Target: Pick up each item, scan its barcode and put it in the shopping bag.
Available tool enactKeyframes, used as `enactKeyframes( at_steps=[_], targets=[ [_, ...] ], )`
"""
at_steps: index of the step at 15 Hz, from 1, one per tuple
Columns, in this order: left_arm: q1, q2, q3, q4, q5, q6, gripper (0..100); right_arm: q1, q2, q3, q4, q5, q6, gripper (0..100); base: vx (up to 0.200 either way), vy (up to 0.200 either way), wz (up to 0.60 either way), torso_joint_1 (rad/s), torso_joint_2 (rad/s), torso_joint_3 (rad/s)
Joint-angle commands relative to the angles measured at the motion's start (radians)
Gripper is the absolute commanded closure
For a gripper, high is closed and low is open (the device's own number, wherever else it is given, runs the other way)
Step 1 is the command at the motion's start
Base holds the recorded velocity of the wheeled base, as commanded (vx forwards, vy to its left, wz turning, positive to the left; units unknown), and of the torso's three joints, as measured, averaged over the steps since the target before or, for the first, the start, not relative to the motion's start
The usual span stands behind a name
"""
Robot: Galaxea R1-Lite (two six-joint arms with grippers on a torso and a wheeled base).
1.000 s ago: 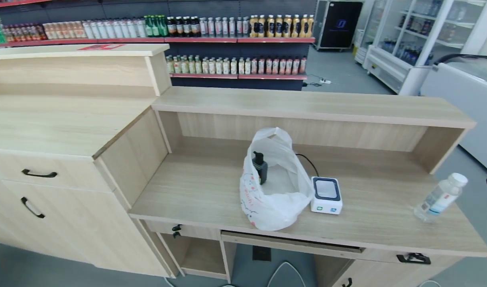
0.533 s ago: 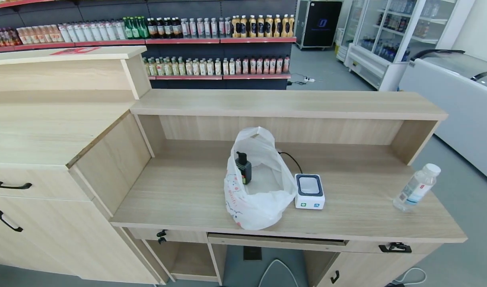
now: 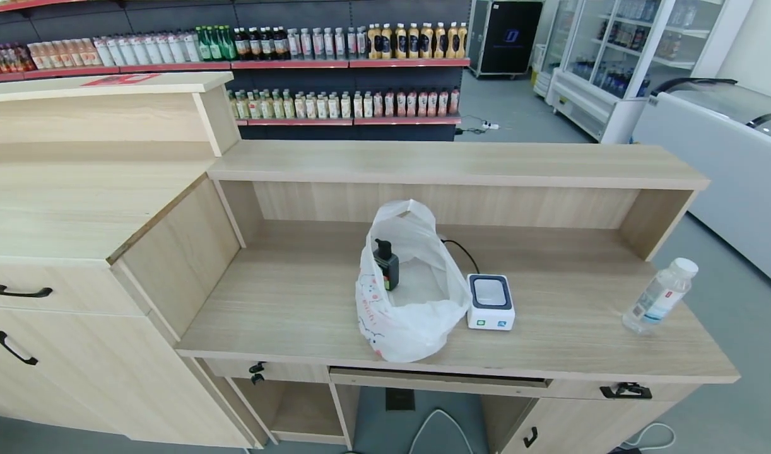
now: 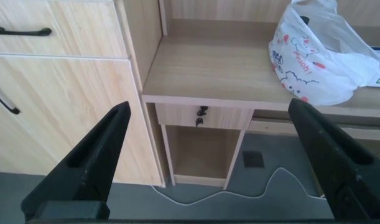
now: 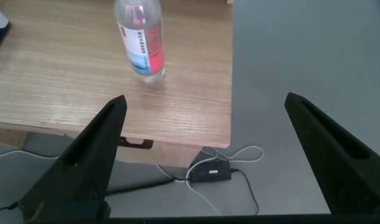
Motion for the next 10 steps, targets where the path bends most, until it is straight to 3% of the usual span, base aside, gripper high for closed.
enactKeyframes(
  at_steps=[1,7,10],
  targets=[
    [0.000,0.000,0.000,0.000,0.001,0.000,0,-0.001,0.087,-0.066,0.001,0.004,0.005,0,0.000,0.000,0.00,0.000,0.00,0.000],
    [0.000,0.000,0.000,0.000,0.001,0.000,0,0.086,0.242,-0.234,-0.070,-0.077,0.011,0,0.000,0.000,0.00,0.000,0.00,0.000],
    [0.000,0.000,0.000,0.000,0.001,0.000,0,0.155,0.256,-0.234,-0.061,-0.080,0.019,0,0.000,0.000,0.00,0.000,0.00,0.000]
  ],
)
